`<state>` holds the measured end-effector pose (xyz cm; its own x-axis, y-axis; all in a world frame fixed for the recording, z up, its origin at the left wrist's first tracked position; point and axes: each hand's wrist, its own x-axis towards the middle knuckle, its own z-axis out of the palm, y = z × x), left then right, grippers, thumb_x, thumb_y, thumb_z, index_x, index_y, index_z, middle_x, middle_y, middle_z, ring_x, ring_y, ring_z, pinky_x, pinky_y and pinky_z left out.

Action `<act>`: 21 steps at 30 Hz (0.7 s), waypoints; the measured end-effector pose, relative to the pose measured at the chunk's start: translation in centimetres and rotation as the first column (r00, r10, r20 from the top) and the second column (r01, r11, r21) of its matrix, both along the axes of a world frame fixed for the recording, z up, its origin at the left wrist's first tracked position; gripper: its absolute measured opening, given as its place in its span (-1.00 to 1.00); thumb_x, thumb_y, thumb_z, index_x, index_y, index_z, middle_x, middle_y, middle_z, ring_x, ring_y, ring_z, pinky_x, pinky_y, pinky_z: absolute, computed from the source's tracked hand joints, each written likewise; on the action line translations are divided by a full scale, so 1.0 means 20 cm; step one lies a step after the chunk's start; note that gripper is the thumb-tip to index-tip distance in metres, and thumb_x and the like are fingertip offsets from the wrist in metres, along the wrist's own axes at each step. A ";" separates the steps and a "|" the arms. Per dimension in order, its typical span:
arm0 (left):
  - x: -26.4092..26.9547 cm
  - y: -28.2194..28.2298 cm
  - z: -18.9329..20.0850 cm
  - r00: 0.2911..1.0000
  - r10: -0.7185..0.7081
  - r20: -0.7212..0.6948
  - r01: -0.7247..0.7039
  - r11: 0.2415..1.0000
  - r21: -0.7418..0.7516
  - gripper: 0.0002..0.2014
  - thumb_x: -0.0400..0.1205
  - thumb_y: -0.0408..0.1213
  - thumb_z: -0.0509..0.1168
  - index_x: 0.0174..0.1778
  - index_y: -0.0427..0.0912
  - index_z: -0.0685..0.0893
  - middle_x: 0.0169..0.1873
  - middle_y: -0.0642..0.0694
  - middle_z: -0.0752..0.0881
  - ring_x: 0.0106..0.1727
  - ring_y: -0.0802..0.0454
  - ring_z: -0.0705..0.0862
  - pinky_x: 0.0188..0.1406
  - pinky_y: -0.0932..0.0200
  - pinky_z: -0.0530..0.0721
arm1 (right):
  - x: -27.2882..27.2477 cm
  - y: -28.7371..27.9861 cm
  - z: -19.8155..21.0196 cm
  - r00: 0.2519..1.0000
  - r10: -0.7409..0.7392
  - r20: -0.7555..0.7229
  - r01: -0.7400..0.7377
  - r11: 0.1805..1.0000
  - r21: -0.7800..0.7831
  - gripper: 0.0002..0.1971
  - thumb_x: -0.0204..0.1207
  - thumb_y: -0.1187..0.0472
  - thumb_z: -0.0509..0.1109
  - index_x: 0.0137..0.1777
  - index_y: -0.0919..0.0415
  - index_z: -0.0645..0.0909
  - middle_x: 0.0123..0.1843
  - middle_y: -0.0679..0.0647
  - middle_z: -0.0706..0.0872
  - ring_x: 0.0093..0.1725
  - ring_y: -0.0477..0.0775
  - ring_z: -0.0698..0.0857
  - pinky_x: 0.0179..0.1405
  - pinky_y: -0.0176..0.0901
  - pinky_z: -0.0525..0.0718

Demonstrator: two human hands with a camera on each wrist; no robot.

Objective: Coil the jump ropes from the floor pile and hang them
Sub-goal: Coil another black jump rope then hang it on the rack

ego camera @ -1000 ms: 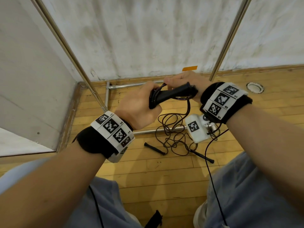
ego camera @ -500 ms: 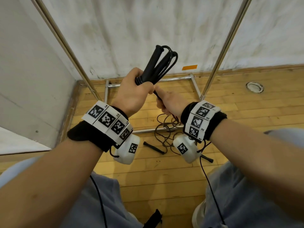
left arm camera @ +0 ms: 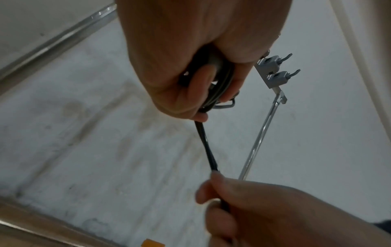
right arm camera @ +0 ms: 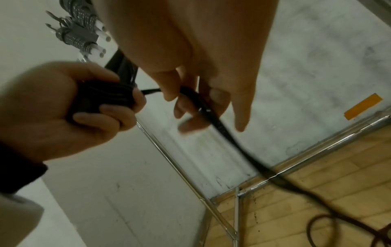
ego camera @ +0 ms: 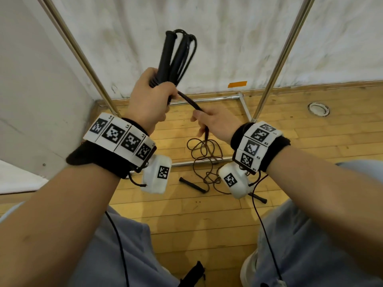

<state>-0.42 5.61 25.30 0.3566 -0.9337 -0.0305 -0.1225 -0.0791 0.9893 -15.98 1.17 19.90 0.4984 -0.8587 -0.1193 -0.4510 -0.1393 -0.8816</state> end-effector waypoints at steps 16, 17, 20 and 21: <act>0.11 -0.09 -0.24 0.509 -0.111 0.854 -0.122 0.972 0.199 -0.73 0.49 -0.19 0.31 -0.02 -0.02 0.36 -0.33 0.00 0.57 -0.37 -0.03 0.54 -0.10 -0.06 0.66 | 0.01 0.07 0.13 0.954 0.140 -0.267 -0.224 0.922 -0.316 -0.71 0.69 0.07 0.13 -0.23 0.06 0.57 -0.51 -0.11 0.43 -0.52 -0.15 0.39 -0.51 -0.35 0.29; 0.10 -0.10 -0.27 0.473 -0.136 0.871 -0.106 0.972 0.209 -0.73 0.49 -0.18 0.32 -0.02 -0.03 0.35 -0.35 0.03 0.54 -0.42 0.03 0.49 -0.20 -0.02 0.65 | 0.01 0.08 0.13 0.955 0.148 -0.259 -0.230 0.919 -0.320 -0.71 0.69 0.09 0.14 -0.24 0.05 0.56 -0.50 -0.11 0.44 -0.53 -0.16 0.40 -0.53 -0.40 0.32; 0.05 -0.10 -0.33 0.391 -0.194 0.900 -0.047 0.972 0.230 -0.72 0.53 -0.01 0.27 -0.04 -0.03 0.33 -0.38 0.07 0.46 -0.46 0.13 0.43 -0.59 0.20 0.27 | 0.01 0.10 0.15 0.961 0.167 -0.221 -0.232 0.921 -0.314 -0.68 0.69 0.12 0.15 -0.23 0.20 0.61 -0.52 -0.10 0.43 -0.56 -0.27 0.46 -0.51 -0.51 0.37; 0.03 -0.10 -0.34 0.372 -0.216 0.903 -0.029 0.969 0.244 -0.71 0.53 0.04 0.23 -0.04 -0.02 0.32 -0.40 0.08 0.46 -0.45 0.14 0.43 -0.59 0.20 0.24 | 0.01 0.11 0.16 0.958 0.169 -0.234 -0.239 0.918 -0.317 -0.66 0.69 0.12 0.15 -0.20 0.26 0.63 -0.51 -0.09 0.42 -0.55 -0.33 0.46 -0.48 -0.54 0.37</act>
